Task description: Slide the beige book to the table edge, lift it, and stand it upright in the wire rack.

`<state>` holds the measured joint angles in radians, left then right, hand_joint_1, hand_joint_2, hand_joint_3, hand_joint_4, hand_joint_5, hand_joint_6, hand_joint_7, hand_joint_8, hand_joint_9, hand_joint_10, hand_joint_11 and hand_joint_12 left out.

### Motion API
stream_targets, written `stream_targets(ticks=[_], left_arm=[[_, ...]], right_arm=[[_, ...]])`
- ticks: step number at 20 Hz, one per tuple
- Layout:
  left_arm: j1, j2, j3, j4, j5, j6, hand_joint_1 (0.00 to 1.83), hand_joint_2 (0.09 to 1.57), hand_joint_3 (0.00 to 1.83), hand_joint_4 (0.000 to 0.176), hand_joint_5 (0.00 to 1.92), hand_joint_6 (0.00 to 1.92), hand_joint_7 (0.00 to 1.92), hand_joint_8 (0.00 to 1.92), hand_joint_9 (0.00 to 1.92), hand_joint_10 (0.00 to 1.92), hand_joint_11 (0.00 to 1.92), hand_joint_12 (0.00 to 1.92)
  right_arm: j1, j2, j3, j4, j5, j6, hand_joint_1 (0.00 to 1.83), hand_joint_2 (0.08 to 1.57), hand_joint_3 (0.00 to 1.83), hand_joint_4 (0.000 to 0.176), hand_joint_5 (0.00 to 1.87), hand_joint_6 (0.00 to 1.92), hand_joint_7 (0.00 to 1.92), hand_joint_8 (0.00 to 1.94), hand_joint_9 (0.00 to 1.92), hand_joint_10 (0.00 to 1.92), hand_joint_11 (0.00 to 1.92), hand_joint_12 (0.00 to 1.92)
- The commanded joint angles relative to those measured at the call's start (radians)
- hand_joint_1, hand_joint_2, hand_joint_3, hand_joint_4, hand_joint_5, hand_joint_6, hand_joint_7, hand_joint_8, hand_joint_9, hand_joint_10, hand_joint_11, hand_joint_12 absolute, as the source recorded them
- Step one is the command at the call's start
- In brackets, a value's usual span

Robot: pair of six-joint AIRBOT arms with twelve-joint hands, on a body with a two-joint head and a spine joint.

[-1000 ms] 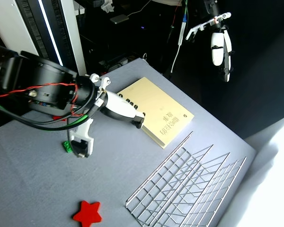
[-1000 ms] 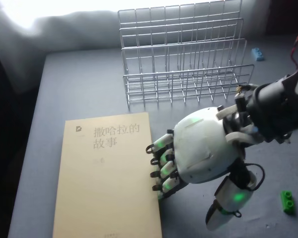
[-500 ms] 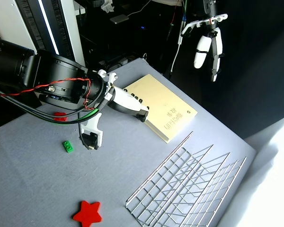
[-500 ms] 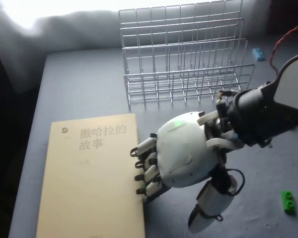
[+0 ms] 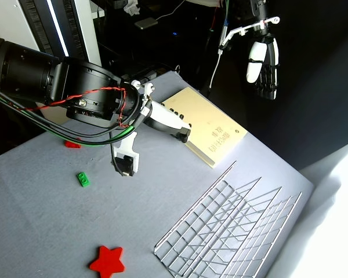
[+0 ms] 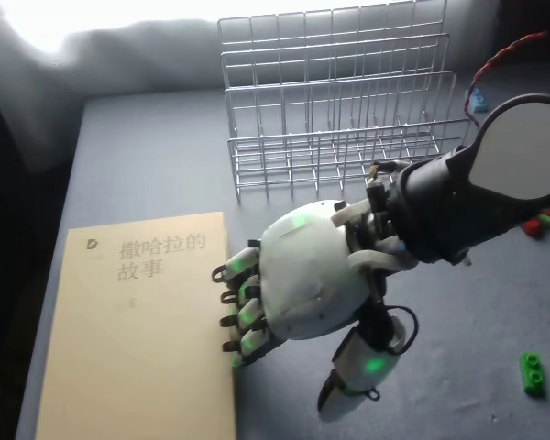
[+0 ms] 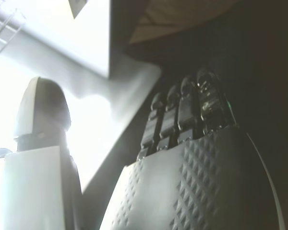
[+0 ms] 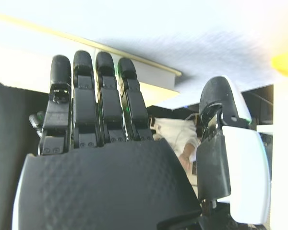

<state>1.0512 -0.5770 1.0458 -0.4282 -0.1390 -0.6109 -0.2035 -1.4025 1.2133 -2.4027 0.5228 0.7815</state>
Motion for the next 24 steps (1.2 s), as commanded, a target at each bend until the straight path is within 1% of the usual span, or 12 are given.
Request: stream_targets(ticks=[1,3,8,11,12,14,15,18,19,21,22,24], left_arm=[[-0.003,0.012,0.001,-0.010,-0.045,-0.016,0.78,1.05,0.00,0.000,0.04,0.01,0.00,0.00,0.00,0.00,0.00,0.00],[-0.003,0.011,0.001,-0.010,-0.033,-0.025,0.71,1.06,0.01,0.000,0.02,0.00,0.00,0.00,0.00,0.00,0.00,0.00],[-0.002,0.001,0.020,-0.010,-0.026,-0.029,0.73,1.02,0.00,0.000,0.01,0.00,0.00,0.00,0.00,0.00,0.00,0.00],[0.000,-0.001,0.024,-0.010,-0.049,-0.020,0.70,1.02,0.00,0.000,0.01,0.00,0.00,0.00,0.00,0.00,0.00,0.00],[0.000,-0.001,0.026,-0.010,-0.056,-0.018,0.69,1.02,0.00,0.000,0.01,0.00,0.00,0.00,0.00,0.00,0.00,0.00],[0.000,-0.001,0.028,-0.010,-0.058,-0.016,0.73,1.02,0.00,0.000,0.00,0.00,0.00,0.00,0.00,0.00,0.00,0.00],[0.000,-0.001,0.029,-0.010,-0.060,-0.013,0.72,1.02,0.00,0.000,0.00,0.00,0.00,0.00,0.00,0.00,0.00,0.00],[0.000,-0.002,0.029,-0.010,-0.062,-0.006,0.72,1.03,0.00,0.000,0.00,0.00,0.00,0.00,0.00,0.00,0.00,0.00],[0.000,-0.002,0.029,-0.010,-0.063,-0.005,0.73,1.03,0.00,0.000,0.00,0.00,0.00,0.00,0.00,0.00,0.00,0.00],[0.000,-0.002,0.031,-0.010,-0.065,-0.002,0.68,1.04,0.00,0.000,0.00,0.00,0.00,0.00,0.00,0.00,0.00,0.00],[0.001,-0.002,0.032,-0.010,-0.065,0.000,0.67,1.03,0.00,0.000,0.00,0.00,0.00,0.00,0.00,0.00,0.00,0.00],[0.001,-0.004,0.037,-0.009,-0.065,0.004,0.69,1.04,0.00,0.000,0.00,0.00,0.00,0.00,0.00,0.00,0.00,0.00]], right_arm=[[0.014,-0.003,-0.002,0.034,-0.034,-0.002,0.19,1.13,0.00,0.000,0.33,0.00,0.34,0.00,0.33,0.00,0.00,0.90],[0.012,-0.013,-0.002,0.034,-0.041,-0.002,0.17,1.14,0.00,0.000,0.32,0.00,0.33,0.00,0.32,0.00,0.00,0.87],[0.012,-0.026,-0.002,0.034,-0.060,0.003,0.16,1.15,0.00,0.000,0.31,0.00,0.33,0.00,0.32,0.00,0.00,0.87],[0.012,-0.033,-0.002,0.034,-0.065,0.003,0.17,1.14,0.00,0.000,0.31,0.00,0.30,0.00,0.30,0.00,0.00,0.84],[0.012,-0.038,-0.002,0.034,-0.069,0.002,0.14,1.15,0.00,0.000,0.30,0.00,0.30,0.00,0.30,0.00,0.00,0.83],[0.012,-0.049,-0.002,0.034,-0.076,0.003,0.13,1.16,0.00,0.000,0.29,0.00,0.30,0.00,0.29,0.00,0.00,0.78],[0.011,-0.054,-0.002,0.035,-0.080,0.005,0.16,1.15,0.00,0.000,0.30,0.00,0.29,0.00,0.28,0.00,0.00,0.75],[0.014,-0.064,-0.003,0.035,-0.089,0.008,0.18,1.15,0.00,0.000,0.31,0.00,0.31,0.00,0.30,0.00,0.00,0.83],[0.015,-0.066,-0.002,0.035,-0.091,0.008,0.18,1.15,0.00,0.000,0.32,0.00,0.32,0.00,0.30,0.00,0.00,0.84],[0.016,-0.071,-0.003,0.035,-0.096,0.009,0.15,1.15,0.00,0.000,0.31,0.00,0.31,0.00,0.29,0.00,0.00,0.81],[0.016,-0.073,-0.003,0.035,-0.097,0.009,0.15,1.15,0.00,0.000,0.32,0.00,0.32,0.00,0.31,0.00,0.00,0.88],[0.016,-0.077,-0.003,0.035,-0.099,0.009,0.16,1.15,0.00,0.000,0.30,0.00,0.31,0.00,0.31,0.00,0.00,0.91]])
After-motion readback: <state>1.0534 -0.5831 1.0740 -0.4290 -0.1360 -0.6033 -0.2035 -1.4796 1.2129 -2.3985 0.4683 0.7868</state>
